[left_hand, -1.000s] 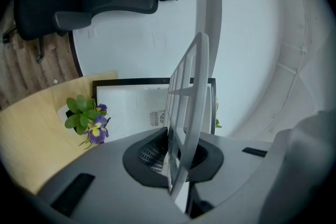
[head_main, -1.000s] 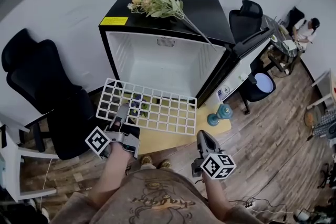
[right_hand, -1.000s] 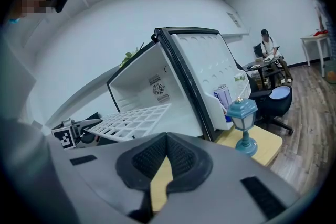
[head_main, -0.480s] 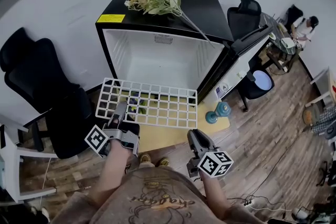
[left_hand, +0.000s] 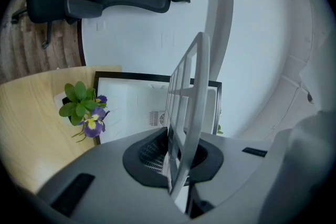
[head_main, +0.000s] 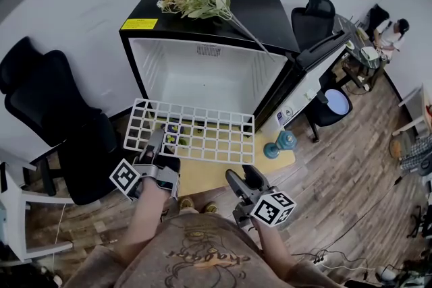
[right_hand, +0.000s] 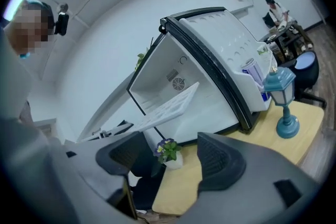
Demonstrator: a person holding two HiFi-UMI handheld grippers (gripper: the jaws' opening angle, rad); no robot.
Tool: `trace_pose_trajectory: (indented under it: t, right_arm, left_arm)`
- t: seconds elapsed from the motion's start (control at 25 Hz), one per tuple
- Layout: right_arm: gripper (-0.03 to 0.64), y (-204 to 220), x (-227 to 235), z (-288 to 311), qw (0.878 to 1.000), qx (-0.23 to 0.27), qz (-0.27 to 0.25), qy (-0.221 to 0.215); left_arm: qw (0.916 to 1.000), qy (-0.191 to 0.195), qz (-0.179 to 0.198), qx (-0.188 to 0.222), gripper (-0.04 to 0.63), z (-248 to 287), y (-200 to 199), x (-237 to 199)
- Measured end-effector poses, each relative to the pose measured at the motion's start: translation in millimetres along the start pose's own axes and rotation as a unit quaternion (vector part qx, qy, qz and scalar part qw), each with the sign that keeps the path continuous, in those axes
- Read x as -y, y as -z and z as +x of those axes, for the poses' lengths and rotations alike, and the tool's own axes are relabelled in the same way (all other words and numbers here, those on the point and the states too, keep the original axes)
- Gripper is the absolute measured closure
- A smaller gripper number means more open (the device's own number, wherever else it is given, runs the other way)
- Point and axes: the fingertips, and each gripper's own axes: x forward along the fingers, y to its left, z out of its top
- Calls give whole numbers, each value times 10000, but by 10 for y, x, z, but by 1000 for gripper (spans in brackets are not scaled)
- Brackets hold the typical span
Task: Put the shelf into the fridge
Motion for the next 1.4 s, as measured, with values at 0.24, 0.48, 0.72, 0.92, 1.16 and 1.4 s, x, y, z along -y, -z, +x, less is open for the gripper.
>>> trace_pose_trajectory:
  t: [0.24,0.48,0.72,0.92,1.16,1.4]
  right_arm:
    - [260,-36,-119,143,9983,138,446,-354]
    - [298,-33,-213,269,9944,226,852,-588]
    - [337,-103,-331,409,9905,329,1108,-751]
    - [414,-148,-297,456,9922,437,977,-646]
    - [488,-191,-228,468,9910,628,1070,-503]
    - [499,-227,-191,459,9886,763,1214,-468]
  left_arm:
    - [10000,-62,-7,-71,549,16,44,-54]
    - [9999,-42,-27,-140,549,32,98,-63]
    - [9998,-43,-16,-214,549,34,128,-91]
    - [9996,-5,47,-270,549,45,128,-104]
    - [9995,81,23,-288,549,50,129,-118]
    - [9991,171,75,-390,549,78,153,-119]
